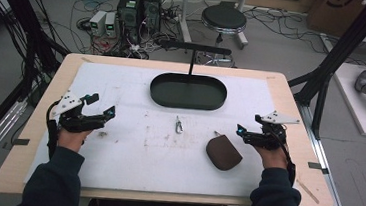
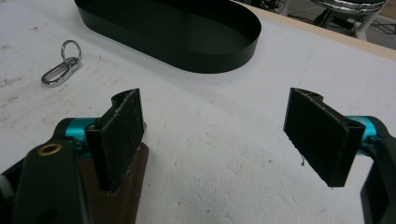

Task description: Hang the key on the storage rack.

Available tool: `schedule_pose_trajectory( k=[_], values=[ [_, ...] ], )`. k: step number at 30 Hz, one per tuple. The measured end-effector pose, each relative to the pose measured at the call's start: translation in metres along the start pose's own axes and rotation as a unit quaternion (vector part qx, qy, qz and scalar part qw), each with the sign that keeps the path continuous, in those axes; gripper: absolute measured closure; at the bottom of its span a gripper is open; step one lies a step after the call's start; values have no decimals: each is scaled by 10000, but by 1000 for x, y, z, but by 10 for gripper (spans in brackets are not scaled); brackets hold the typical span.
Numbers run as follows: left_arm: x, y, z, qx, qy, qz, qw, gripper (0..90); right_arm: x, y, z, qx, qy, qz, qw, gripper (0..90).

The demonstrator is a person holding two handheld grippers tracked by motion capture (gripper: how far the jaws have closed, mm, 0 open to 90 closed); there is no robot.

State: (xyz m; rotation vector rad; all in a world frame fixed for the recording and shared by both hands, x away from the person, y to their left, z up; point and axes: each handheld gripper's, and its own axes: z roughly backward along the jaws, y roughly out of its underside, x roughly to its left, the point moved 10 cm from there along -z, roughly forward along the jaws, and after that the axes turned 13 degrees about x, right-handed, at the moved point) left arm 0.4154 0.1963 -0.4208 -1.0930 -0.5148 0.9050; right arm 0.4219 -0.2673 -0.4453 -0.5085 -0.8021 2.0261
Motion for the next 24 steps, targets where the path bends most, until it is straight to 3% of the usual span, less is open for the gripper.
schedule_pose_trajectory(
  k=[14,18,20,24],
  values=[
    [2,3,-3,51,-22,63,10000,190,9,-6,-2,-94,-186,27,9998,205],
    [1,4,-3,78,-3,34,10000,191,26,-15,-5,-149,-403,123,9990,213],
    [1,5,-4,99,-5,21,9999,192,38,-21,-9,-192,-580,282,9977,286],
    [-1,6,-3,104,-1,7,9999,194,61,-33,-19,-169,-836,455,9953,320]
  ],
)
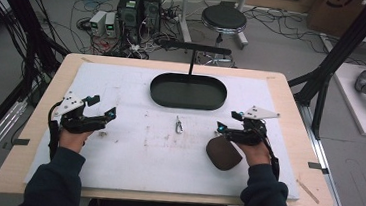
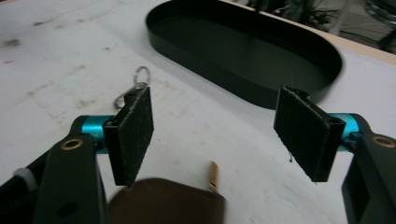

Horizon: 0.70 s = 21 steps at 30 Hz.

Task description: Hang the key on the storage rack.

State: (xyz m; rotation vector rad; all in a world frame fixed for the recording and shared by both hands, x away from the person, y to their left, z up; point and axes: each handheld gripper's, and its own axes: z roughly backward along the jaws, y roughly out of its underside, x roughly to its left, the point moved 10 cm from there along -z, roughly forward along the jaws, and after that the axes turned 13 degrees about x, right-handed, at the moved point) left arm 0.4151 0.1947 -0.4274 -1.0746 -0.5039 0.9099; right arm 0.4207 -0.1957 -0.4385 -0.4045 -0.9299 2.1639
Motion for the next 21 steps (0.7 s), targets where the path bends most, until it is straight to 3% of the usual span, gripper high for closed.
schedule_pose_trajectory(
  k=[5,9,15,21],
  values=[
    [0,1,-2,21,25,7,10000,195,20,-15,-18,101,-308,166,9993,403],
    [1,1,-1,21,36,22,10000,195,39,-24,-38,364,-579,262,9973,474],
    [1,2,-1,33,51,45,10000,200,60,-28,-73,945,-651,478,9922,599],
    [1,3,-2,45,70,55,10000,202,67,-31,-98,1238,-672,349,9894,661]
  ],
)
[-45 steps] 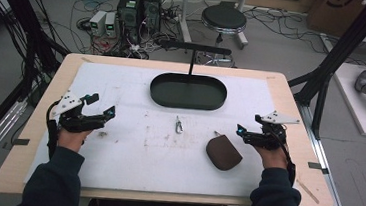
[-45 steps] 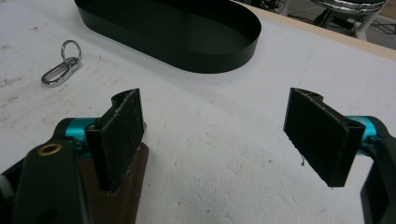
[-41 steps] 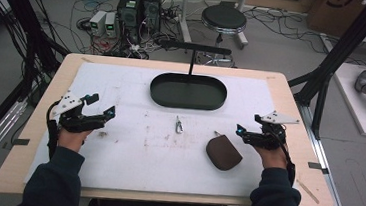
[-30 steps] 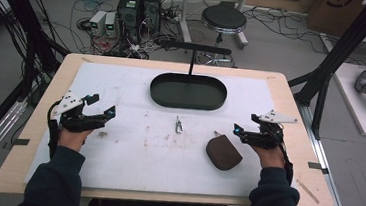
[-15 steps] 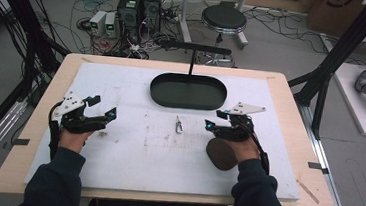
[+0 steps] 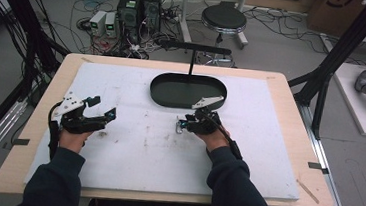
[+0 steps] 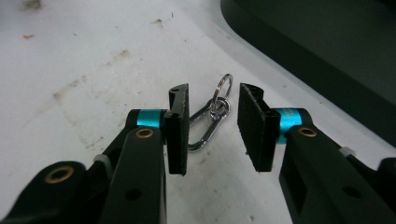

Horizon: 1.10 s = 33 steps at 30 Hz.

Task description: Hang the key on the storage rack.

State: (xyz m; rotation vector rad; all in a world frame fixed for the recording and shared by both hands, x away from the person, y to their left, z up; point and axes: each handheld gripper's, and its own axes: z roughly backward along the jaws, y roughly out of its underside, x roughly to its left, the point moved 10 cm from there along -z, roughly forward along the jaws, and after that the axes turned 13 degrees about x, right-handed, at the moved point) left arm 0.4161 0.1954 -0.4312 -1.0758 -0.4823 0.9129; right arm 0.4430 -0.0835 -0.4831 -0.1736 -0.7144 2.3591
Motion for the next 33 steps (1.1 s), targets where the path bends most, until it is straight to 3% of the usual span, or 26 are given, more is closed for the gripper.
schedule_pose_trajectory(
  k=[4,11,17,21,25,30,33],
  values=[
    [0,0,0,10,14,16,10000,203,1,-2,-14,244,6,-29,9997,684],
    [1,0,0,1,10,25,10000,205,-3,-12,-28,581,263,-60,9979,792],
    [1,1,0,14,11,24,10000,205,-4,-7,-28,743,337,-35,9967,884],
    [1,1,0,26,13,18,10000,207,-5,-5,-28,814,373,55,9960,893],
    [1,1,0,35,10,13,10000,209,-5,-6,-25,772,376,163,9962,900],
    [1,2,1,22,12,37,10000,210,-6,-15,-5,271,210,122,9993,900],
    [1,2,1,23,8,30,10000,210,-10,-15,4,117,202,102,9997,900]
  ],
)
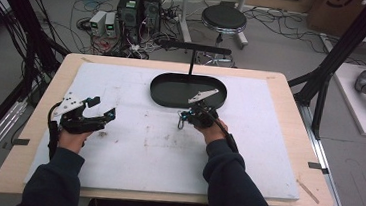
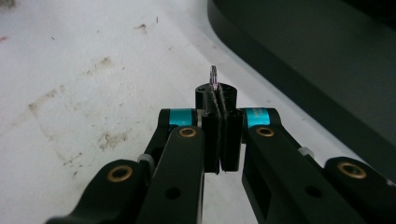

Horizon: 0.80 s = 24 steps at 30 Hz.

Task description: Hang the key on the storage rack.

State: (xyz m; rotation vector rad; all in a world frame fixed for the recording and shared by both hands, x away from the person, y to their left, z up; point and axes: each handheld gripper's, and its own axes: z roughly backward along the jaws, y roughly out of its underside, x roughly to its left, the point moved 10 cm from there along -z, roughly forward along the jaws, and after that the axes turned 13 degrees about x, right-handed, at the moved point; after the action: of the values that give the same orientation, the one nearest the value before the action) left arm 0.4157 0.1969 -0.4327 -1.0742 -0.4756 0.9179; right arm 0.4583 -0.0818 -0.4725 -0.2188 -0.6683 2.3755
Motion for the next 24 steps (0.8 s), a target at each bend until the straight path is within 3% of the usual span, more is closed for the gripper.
schedule_pose_trajectory(
  k=[8,13,14,15,24],
  values=[
    [0,0,-1,12,2,-5,10000,212,-18,-5,31,-333,183,-8,9993,900],
    [0,1,-1,26,9,-2,10000,212,-48,-16,64,-683,435,-155,9966,900],
    [0,1,-1,26,9,-2,10000,212,-48,-16,64,-683,435,-155,9966,900],
    [0,1,-2,33,5,8,10000,213,-62,-20,75,-827,498,-258,9950,900],
    [1,1,-2,33,10,4,10000,214,-121,-46,111,-1357,788,-605,9857,900]
  ],
)
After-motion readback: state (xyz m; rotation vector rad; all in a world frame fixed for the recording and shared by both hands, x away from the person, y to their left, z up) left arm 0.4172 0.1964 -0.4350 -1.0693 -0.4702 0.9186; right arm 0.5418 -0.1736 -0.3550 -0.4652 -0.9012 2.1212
